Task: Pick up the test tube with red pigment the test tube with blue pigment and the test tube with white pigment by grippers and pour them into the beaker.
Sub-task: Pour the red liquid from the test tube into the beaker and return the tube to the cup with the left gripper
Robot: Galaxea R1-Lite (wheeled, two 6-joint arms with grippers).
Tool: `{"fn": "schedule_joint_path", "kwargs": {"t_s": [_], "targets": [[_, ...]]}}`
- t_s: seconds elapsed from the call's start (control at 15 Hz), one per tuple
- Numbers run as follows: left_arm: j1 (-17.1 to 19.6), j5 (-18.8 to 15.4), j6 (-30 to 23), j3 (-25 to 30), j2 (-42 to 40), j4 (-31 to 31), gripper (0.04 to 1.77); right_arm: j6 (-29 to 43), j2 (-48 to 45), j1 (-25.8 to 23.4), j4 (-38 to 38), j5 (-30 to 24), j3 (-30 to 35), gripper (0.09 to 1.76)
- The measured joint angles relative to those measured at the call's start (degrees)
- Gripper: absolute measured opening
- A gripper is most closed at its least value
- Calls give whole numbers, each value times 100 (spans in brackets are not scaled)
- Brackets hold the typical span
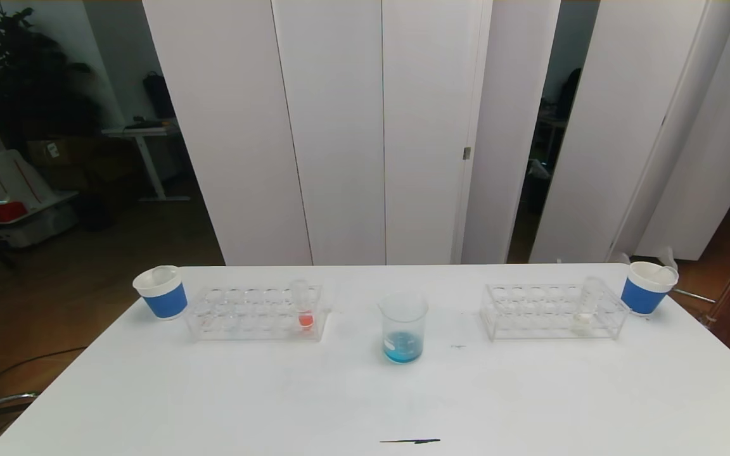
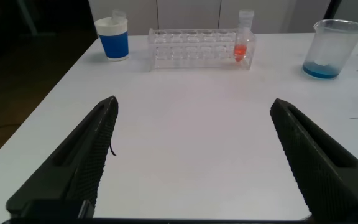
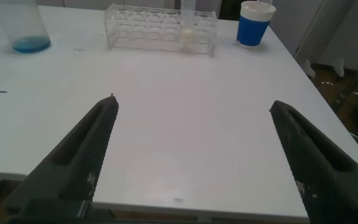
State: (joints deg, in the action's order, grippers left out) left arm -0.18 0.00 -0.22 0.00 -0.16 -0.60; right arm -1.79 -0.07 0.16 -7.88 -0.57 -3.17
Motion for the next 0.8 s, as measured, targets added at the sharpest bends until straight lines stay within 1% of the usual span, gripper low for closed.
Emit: {"fn": "schedule_joint_path", "kwargs": {"t_s": [0.8], "targets": [[0, 0, 0, 0, 6, 0, 175, -2, 0, 0, 2, -2, 0, 175]]}}
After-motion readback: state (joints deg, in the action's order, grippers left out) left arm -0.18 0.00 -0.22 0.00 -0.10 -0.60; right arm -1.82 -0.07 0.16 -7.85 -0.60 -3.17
